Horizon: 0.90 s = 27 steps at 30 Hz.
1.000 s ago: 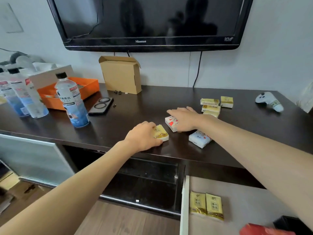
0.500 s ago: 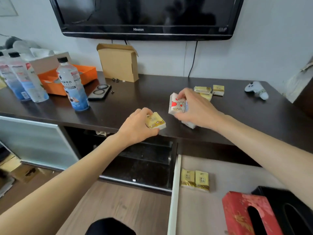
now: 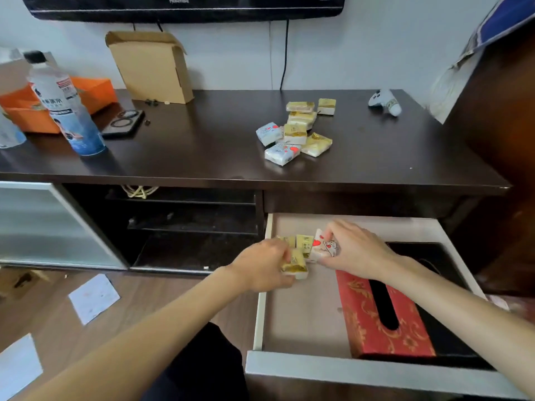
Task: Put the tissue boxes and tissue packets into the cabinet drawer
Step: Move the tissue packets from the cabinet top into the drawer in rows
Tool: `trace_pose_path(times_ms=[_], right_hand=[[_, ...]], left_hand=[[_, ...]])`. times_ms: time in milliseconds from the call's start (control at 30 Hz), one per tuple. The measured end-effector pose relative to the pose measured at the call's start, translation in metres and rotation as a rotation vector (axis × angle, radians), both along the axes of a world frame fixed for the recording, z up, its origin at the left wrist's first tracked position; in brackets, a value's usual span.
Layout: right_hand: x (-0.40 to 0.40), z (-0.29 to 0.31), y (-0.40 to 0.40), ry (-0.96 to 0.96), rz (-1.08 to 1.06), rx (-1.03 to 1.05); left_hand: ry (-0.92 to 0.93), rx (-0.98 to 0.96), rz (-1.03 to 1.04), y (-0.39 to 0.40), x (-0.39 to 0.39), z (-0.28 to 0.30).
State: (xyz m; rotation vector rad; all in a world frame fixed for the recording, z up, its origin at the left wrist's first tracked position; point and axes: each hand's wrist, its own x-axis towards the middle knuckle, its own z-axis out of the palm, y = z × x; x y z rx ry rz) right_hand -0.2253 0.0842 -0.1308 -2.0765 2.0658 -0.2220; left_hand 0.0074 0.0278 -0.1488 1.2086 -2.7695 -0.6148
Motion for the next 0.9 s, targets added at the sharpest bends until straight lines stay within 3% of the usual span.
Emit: trace_pose_path(times_ms=[133, 267, 500, 900], right_hand=[[-0.002, -0.03, 0.012, 0.078, 0.077, 0.059], [-0.003, -0.04, 0.014, 0.093, 0.091, 0.054], [0.015, -0.049, 0.007, 0.176, 0.145, 0.099], [0.042, -0.086, -0.002, 0.261, 0.142, 0.107]], left_hand=[[-0.25, -0.198, -0.206, -0.007, -0.023, -0.037], [-0.394, -0.278, -0.288, -0.016, -0.028, -0.061], [-0.408, -0.446, -0.294, -0.017, -0.017, -0.08], [-0.476, -0.407, -0.169, -0.009, -0.022, -0.077]])
